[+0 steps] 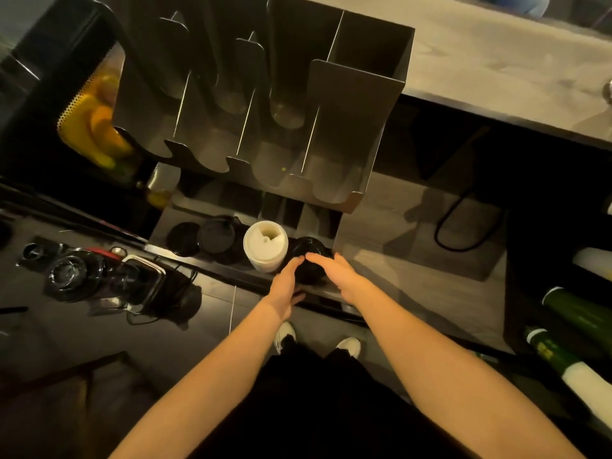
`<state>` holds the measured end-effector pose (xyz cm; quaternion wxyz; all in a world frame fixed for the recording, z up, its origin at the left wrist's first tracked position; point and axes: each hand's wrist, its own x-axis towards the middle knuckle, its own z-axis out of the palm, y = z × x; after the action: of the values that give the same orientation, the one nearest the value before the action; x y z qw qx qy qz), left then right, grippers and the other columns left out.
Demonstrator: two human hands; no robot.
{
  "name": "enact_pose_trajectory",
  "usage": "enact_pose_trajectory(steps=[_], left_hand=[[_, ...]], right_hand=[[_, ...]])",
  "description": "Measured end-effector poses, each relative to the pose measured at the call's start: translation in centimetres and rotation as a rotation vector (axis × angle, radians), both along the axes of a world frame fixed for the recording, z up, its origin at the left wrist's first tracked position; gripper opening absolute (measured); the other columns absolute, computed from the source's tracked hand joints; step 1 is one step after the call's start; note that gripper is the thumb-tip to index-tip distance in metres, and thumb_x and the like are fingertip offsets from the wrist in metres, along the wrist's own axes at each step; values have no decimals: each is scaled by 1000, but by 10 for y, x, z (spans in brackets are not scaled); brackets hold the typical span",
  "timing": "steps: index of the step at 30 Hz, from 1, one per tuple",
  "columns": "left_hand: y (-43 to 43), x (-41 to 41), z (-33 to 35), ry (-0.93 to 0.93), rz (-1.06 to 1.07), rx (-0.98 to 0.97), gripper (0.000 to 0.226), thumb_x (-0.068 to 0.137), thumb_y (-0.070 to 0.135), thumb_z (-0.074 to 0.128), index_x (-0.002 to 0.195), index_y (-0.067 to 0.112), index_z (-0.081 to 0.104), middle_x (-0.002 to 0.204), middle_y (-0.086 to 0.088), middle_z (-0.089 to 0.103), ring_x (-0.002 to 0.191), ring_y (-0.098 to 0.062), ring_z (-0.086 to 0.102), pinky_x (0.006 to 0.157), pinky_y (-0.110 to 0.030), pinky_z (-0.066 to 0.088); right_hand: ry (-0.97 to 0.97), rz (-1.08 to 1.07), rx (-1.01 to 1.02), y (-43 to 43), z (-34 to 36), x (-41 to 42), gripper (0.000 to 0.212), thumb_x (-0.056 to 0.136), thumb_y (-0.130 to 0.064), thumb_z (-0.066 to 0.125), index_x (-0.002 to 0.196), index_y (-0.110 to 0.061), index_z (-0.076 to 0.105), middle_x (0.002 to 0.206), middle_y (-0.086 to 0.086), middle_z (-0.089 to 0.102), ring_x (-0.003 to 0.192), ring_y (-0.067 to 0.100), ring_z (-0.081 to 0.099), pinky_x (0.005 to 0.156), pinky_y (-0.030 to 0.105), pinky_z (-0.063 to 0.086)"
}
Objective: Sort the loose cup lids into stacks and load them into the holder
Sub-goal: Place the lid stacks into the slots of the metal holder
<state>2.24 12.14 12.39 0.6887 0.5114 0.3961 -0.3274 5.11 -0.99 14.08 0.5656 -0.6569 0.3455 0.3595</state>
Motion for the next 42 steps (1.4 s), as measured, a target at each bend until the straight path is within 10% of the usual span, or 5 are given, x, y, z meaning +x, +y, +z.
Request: enact_pose_trajectory(steps=[13, 18, 33, 38, 42], left_hand=[[7, -8, -11, -54, -138, 11, 41, 93, 43, 63, 126, 19, 65, 120, -1, 69, 118, -19, 59, 103, -39, 45], [6, -8, -9, -80, -189, 56, 46, 93, 42, 63, 130, 15, 63, 118, -3, 71, 110, -15, 63, 80, -29, 47], [-4, -18, -8, -86, -119, -43, 21, 93, 20, 55, 105, 14, 70, 103, -4, 72, 103, -17, 63, 80, -29, 47], [-16, -17, 5, -113, -2, -83, 95, 56, 41, 81, 140, 10, 50, 130, -11, 65, 119, -23, 62, 89, -33, 50], [-28, -9, 29, -231, 3, -118, 99, 56, 39, 87, 141, 15, 43, 129, -11, 64, 119, -27, 62, 94, -33, 53]], right_hand=[[33, -9, 25, -17, -14, -19, 82, 68, -42, 87, 135, -16, 47, 133, 4, 56, 118, 21, 50, 102, 41, 41], [13, -10, 15, -20, -11, -23, 83, 60, -44, 89, 129, -18, 50, 121, 2, 61, 115, 22, 54, 105, 46, 43], [-24, 46, 135, -36, -11, -29, 123, 43, -42, 95, 147, -22, 31, 130, 2, 56, 121, 21, 51, 98, 36, 43], [-52, 13, 188, -50, -6, -28, 87, 71, -29, 87, 141, -19, 38, 127, 3, 58, 115, 19, 56, 96, 35, 49], [-156, 20, 212, -68, 23, -18, 83, 72, -26, 86, 141, -18, 41, 128, 4, 58, 118, 22, 58, 103, 40, 49]])
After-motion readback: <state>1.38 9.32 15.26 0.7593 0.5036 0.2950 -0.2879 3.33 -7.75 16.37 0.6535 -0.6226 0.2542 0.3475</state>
